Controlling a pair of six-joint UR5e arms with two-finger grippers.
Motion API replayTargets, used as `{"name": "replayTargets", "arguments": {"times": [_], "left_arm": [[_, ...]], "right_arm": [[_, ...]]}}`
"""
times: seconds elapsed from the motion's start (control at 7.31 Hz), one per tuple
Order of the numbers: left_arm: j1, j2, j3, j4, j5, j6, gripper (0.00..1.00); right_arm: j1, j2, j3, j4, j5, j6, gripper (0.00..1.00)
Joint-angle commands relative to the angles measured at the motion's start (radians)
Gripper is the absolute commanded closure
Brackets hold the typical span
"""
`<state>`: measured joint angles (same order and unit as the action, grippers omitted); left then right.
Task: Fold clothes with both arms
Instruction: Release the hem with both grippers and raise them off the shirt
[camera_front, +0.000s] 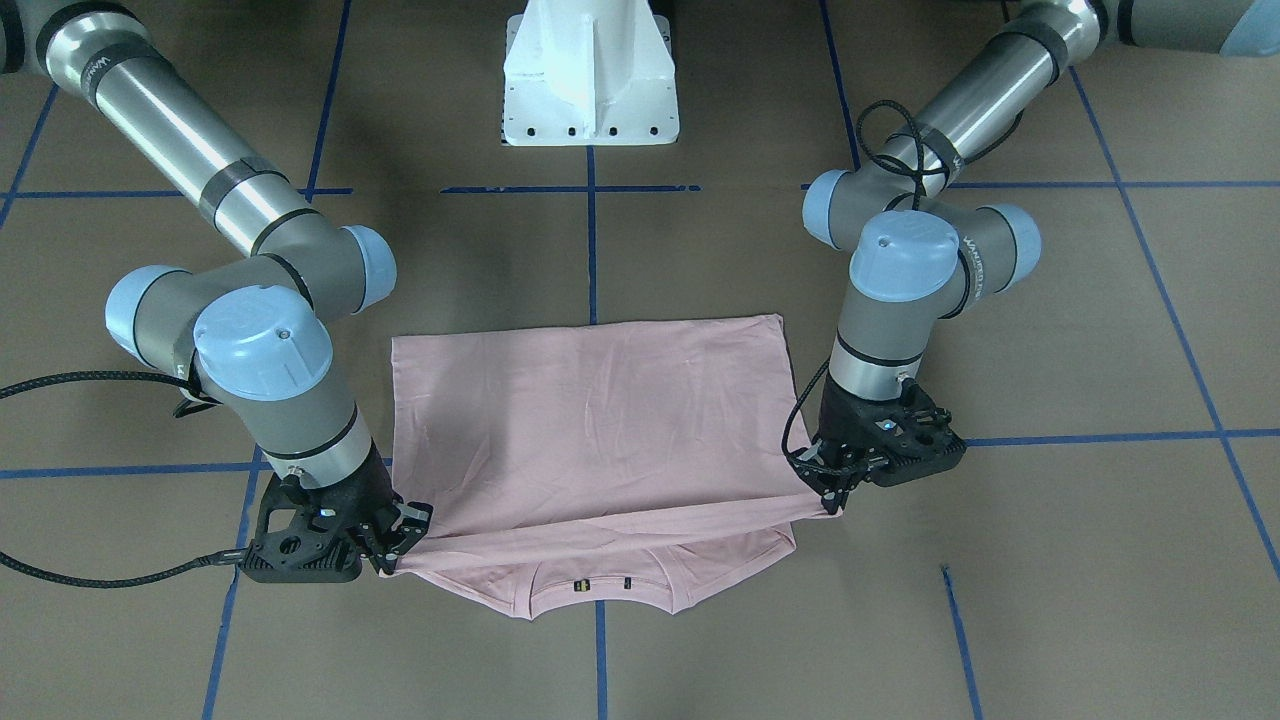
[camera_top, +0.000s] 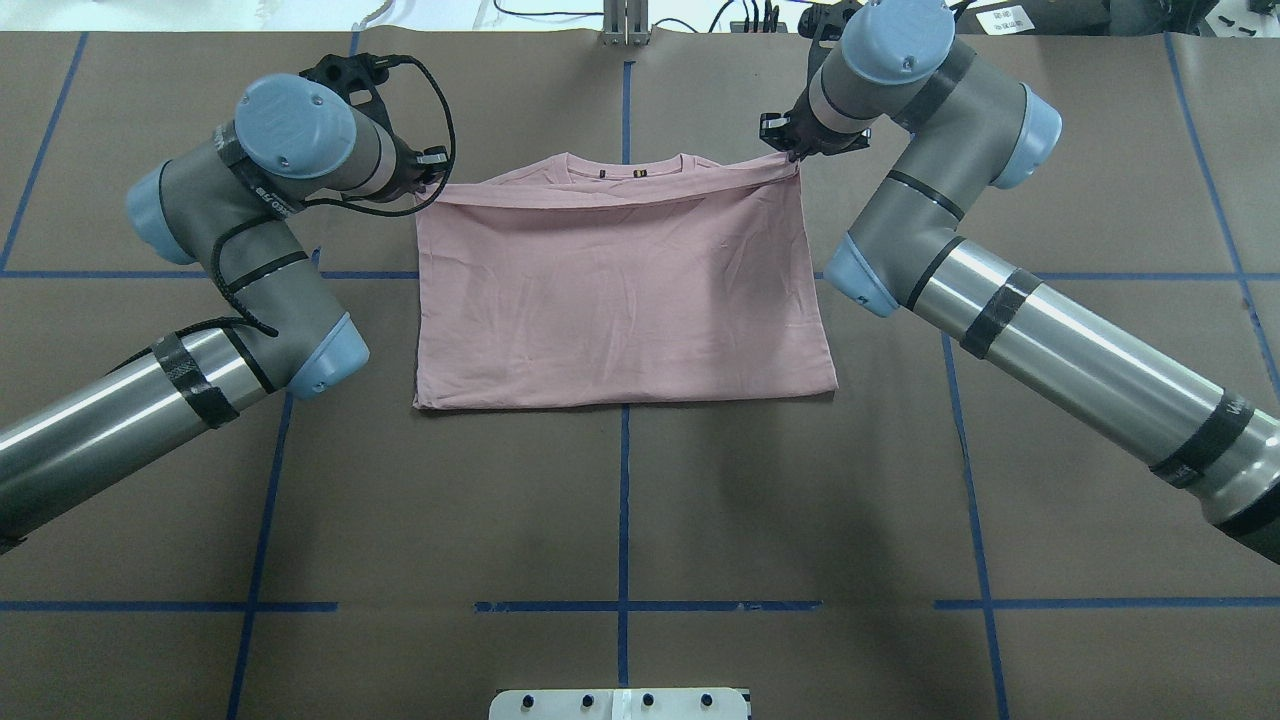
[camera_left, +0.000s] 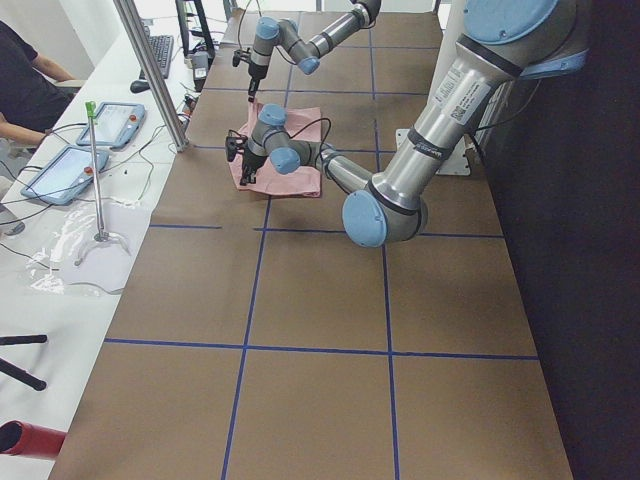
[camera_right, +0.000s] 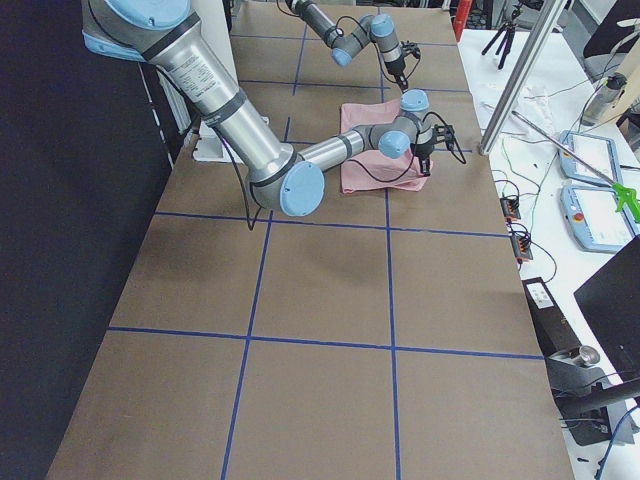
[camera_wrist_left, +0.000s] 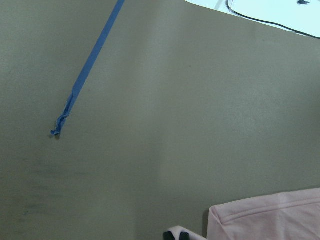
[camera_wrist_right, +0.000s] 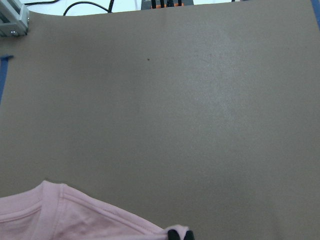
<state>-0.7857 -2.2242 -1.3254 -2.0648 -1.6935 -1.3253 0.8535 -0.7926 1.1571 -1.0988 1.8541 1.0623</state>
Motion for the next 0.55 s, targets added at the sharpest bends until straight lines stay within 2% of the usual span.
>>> {"name": "replayTargets", "arguments": {"times": [0.0,0.14,0.27,0.41], "left_arm": [[0.000,-0.008,0.000,-0.001,0.000,0.000,0.36],[0.000,-0.008,-0.002,0.002,0.002,-0.008,0.08],[-0.001,-0.008,-0.003,0.006,0.002,-0.008,0.00],[-0.001,-0.008,-0.011,0.009,-0.001,-0.008,0.00]], "right_arm": [[-0.001,-0.008,0.010,0.002,0.002,-0.001,0.72],[-0.002,-0.017,0.012,0.002,0.002,-0.002,0.01],[-0.002,-0.036,0.013,0.031,0.005,-0.008,0.00],[0.001,-0.065,0.030,0.075,0.039,-0.048,0.00]]}}
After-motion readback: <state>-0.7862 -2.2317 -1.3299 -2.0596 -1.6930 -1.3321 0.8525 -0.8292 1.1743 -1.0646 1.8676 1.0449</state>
